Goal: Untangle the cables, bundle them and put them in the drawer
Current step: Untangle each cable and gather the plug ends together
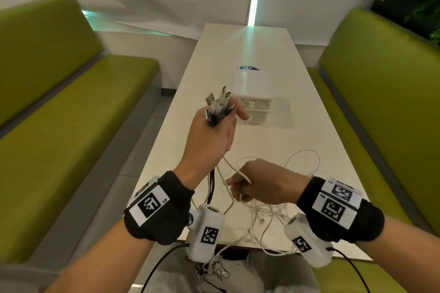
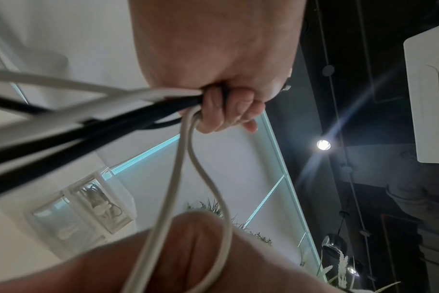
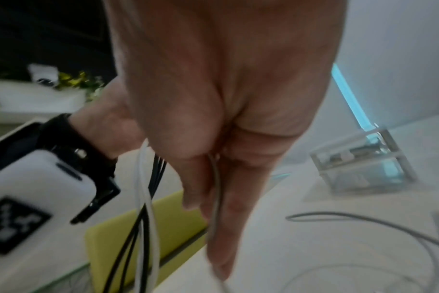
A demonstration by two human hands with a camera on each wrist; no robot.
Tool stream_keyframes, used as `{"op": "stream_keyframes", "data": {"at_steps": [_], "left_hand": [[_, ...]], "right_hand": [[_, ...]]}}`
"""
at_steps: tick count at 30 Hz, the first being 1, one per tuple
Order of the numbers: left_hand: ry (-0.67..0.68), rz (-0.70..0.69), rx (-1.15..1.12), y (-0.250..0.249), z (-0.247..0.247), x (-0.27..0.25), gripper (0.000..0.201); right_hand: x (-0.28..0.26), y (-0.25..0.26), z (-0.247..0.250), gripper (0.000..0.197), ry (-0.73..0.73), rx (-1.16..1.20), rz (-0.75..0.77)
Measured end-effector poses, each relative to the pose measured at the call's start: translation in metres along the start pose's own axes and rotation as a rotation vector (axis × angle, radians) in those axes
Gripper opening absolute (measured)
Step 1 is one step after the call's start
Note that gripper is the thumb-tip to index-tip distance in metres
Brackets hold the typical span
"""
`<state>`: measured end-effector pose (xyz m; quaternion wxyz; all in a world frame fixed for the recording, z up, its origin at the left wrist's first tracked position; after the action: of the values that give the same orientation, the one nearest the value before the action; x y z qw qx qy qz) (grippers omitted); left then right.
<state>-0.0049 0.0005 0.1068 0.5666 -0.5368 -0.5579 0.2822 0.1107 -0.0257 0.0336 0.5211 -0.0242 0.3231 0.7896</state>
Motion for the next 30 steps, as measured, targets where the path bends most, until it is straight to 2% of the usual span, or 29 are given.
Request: {"op": "stream_keyframes", "data": {"at_steps": [3,5,8,11,13,15,17,19,25,27,30], "left_hand": [[0.006,0.010,-0.001,0.000,0.000,-0.001,0.033],[0.011,0.023,-0.008,0.000,-0.001,-0.003,0.032],[0.020,0.036,-0.009,0.002,-0.002,-0.005,0.031],[0.023,0.043,-0.010,0.004,-0.003,-0.006,0.031],[0.025,0.034,0.008,0.005,-0.003,-0.007,0.031],[0.028,0.033,0.029,0.007,-0.002,-0.007,0.031],[0.034,0.039,0.044,0.009,-0.002,-0.007,0.031],[0.045,0.032,0.071,0.010,-0.002,-0.007,0.030],[0.049,0.042,0.090,0.017,-0.002,-0.007,0.031],[0.047,0.050,0.089,0.018,-0.001,-0.006,0.030],[0.040,0.055,0.081,0.020,0.001,-0.006,0.030]], "right_hand": [[-0.010,0.005,-0.008,0.032,0.230,0.406,0.059],[-0.015,0.006,-0.013,0.036,0.329,0.490,0.084],[-0.012,0.003,-0.013,0.046,0.302,0.191,0.131],[-0.011,0.000,-0.012,0.055,0.272,-0.012,0.137],[-0.012,-0.001,-0.008,0.057,0.173,-0.214,0.157],[-0.012,-0.009,-0.003,0.051,0.088,-0.281,0.075],[-0.014,-0.017,-0.004,0.033,0.130,-0.246,-0.042],[-0.015,-0.018,-0.011,0.017,0.213,-0.305,-0.068],[-0.015,-0.019,-0.066,0.039,0.292,-0.683,-0.087],[-0.013,-0.018,-0.078,0.039,0.302,-0.759,-0.087],[-0.010,-0.024,-0.081,0.031,0.285,-0.723,-0.091]]}}
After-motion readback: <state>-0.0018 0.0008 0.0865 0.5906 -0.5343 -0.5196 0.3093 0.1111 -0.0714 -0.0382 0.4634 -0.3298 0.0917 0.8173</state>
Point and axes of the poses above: each hand's wrist, its own x-axis towards the middle knuckle, its own z-axis out of the back of the hand, y = z × x, the point moved 4 cm from there along x, towards the middle knuckle, and after that the axes turned 10 degrees about -x, right-handed, at the moved point
